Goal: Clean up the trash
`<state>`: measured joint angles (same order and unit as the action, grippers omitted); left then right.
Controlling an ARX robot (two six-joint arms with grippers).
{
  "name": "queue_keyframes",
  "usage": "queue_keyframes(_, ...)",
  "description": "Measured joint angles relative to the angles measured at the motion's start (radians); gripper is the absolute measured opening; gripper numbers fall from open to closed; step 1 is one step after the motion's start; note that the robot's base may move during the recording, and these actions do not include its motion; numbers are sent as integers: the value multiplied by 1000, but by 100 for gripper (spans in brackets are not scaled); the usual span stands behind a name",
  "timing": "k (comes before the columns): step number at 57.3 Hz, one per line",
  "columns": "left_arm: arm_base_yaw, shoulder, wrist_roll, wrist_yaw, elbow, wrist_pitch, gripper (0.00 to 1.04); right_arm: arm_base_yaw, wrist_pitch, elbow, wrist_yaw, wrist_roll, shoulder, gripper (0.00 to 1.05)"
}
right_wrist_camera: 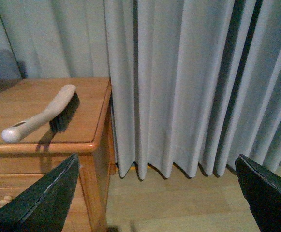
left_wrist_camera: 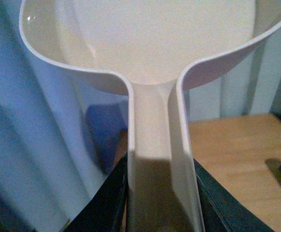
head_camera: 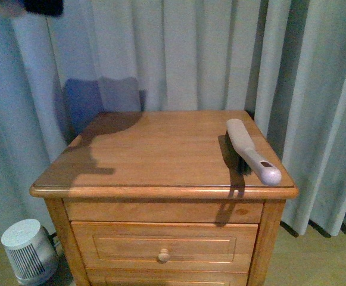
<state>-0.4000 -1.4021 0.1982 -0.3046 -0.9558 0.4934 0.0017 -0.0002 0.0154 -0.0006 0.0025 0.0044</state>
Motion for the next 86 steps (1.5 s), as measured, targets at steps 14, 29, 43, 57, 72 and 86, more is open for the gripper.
queue_keyframes(14,-48,534,141,88,332,108,28,0,0,0,0,0,0,97)
queue_keyframes(29,43,953,85,182,514,-42,28,0,0,0,0,0,0,97)
queue_keyframes(43,83,1041,-2,208,554,-100,28,155,-2,2,381,-81,52,97)
queue_keyframes(57,83,1042,-6,208,554,-100,28,267,164,184,401,-39,451,97)
queue_keyframes(72,84,1042,-8,208,554,-100,28,348,-5,621,327,162,1013,97)
queue_keyframes(86,84,1042,-9,208,554,-100,28,406,-195,999,267,356,1447,97)
